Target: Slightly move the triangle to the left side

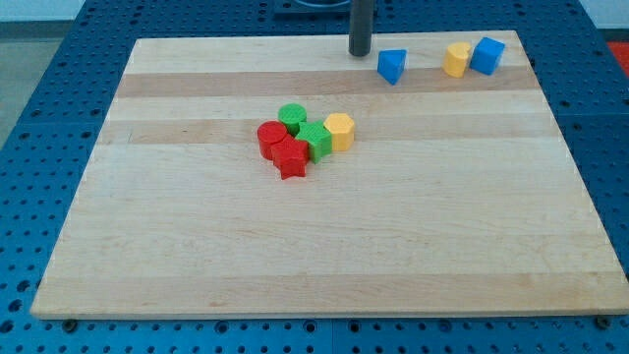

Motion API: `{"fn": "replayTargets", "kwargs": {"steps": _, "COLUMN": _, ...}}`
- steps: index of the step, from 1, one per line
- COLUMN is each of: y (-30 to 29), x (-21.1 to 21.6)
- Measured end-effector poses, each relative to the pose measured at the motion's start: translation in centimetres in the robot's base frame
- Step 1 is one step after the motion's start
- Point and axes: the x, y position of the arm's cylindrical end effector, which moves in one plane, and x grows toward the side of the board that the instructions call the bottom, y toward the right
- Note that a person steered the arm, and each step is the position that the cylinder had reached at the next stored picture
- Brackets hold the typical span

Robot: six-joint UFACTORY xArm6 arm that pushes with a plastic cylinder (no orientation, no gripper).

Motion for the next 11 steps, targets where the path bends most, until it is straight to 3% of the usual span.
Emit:
{"fn": "replayTargets", "kwargs": {"steps": 2, "y": 2.9, "x": 0.6}}
{"fn": "replayTargets", "kwargs": {"steps": 4, "y": 5.2, "x": 4.4}}
{"fn": "replayTargets", "kwargs": {"steps": 6, "y": 10.8, "x": 5.7}}
{"fn": "replayTargets", "kwargs": {"steps": 8, "y": 7.1, "x": 7.7}}
{"fn": "replayTargets", "kwargs": {"steps": 11, "y": 1.2, "x": 4.3}}
